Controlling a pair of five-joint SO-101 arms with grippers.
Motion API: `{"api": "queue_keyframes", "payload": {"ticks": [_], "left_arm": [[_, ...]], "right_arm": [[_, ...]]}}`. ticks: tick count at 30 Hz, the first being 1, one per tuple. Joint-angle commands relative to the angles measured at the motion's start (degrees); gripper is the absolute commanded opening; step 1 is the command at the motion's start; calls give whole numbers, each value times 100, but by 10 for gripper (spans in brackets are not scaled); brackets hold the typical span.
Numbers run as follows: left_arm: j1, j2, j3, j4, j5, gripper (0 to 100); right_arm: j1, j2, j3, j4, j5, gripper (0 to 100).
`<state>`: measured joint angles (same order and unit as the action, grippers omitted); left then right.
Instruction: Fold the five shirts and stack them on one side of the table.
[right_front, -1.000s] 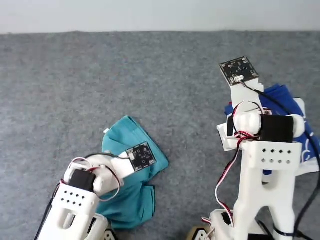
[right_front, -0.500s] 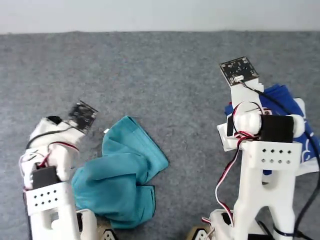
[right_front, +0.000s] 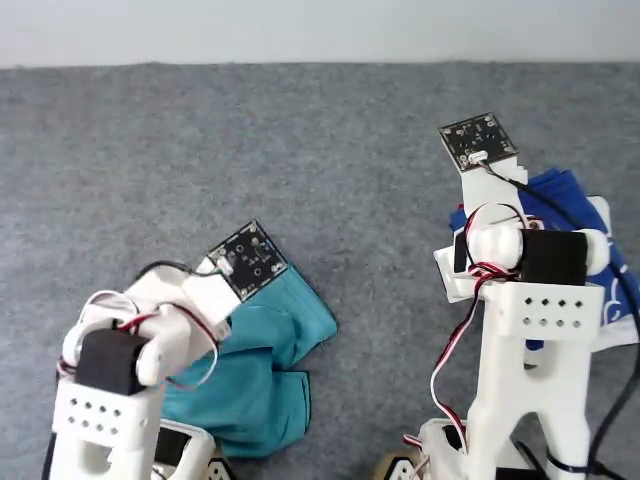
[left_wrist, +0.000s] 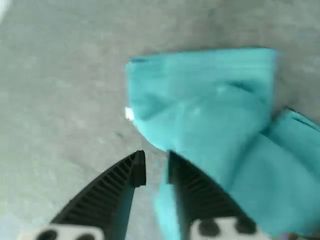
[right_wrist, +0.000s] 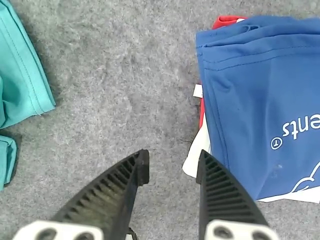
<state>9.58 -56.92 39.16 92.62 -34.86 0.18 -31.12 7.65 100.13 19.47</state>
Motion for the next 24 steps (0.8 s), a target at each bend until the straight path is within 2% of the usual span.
{"api": "queue_keyframes", "payload": {"ticks": [1, 6, 11, 14, 18, 21, 24], "left_arm": [[149, -44, -497, 730, 264, 177], [149, -44, 136, 730, 246, 181], [97, -79, 1244, 158, 246, 180], [-211, -79, 1851, -607, 237, 171], [-985, -44, 2536, -2092, 149, 126], [-1442, -44, 3011, -3015, -519, 106], [-1723, -44, 3248, -3516, -1125, 57]], "right_arm": [[-4, -84, 9, -31, 70, 169], [-4, -84, 9, -31, 70, 169], [-4, -92, 9, -31, 70, 169], [-4, -92, 9, -31, 70, 169], [-4, -92, 9, -31, 70, 169], [-4, -110, 9, -31, 70, 169], [-4, -119, 9, -31, 70, 169]]}}
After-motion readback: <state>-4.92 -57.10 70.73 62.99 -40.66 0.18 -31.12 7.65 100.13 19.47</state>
